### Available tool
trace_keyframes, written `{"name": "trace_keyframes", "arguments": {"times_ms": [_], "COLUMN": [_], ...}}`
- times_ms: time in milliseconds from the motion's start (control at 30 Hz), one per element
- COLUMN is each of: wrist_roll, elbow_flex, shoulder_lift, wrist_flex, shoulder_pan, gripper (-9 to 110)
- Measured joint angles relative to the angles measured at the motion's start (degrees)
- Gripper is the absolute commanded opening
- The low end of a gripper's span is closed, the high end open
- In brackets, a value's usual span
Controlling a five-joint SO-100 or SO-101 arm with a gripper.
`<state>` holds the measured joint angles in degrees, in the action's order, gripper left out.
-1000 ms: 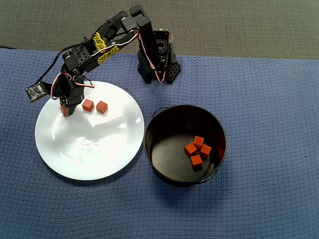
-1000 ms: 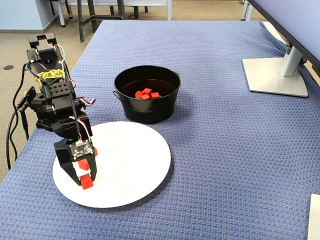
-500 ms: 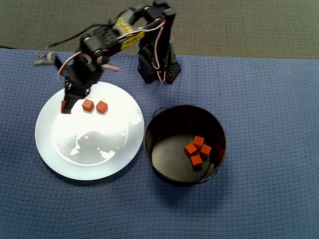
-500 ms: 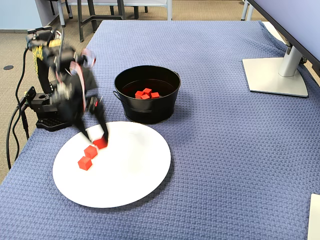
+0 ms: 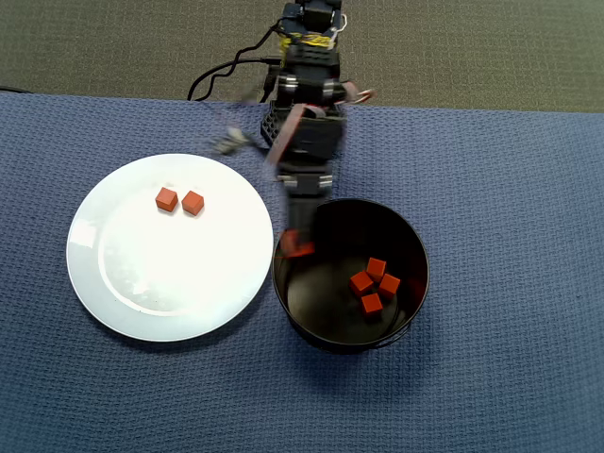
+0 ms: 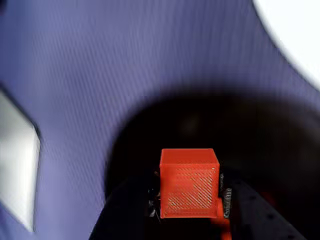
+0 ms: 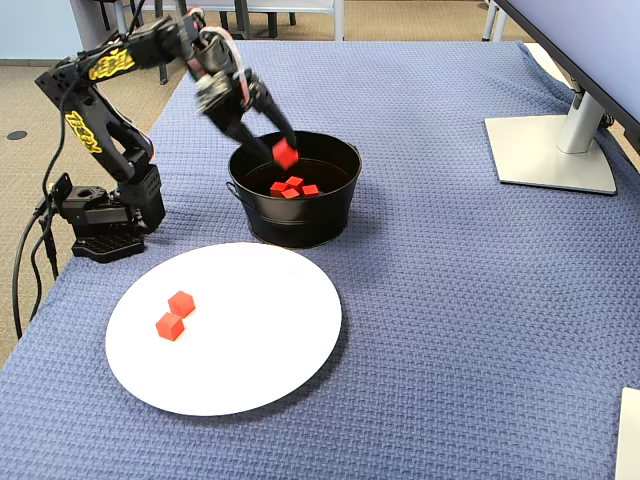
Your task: Pick up the red cubes from the white plate and place them in the black recipient
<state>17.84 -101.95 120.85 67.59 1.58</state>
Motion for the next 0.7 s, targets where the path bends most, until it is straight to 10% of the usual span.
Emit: {"name": "trace_keyframes", "arguments": {"times_ms": [200, 700], "wrist_roll": [6.77, 63.81], "elbow_flex": [0.88, -11.51], "shoulder_lift": [0.7, -9.23], "wrist_flex": [3.6, -18.63], "shoulder_pan": [1.32, -47.99], "gripper": [48, 30]}}
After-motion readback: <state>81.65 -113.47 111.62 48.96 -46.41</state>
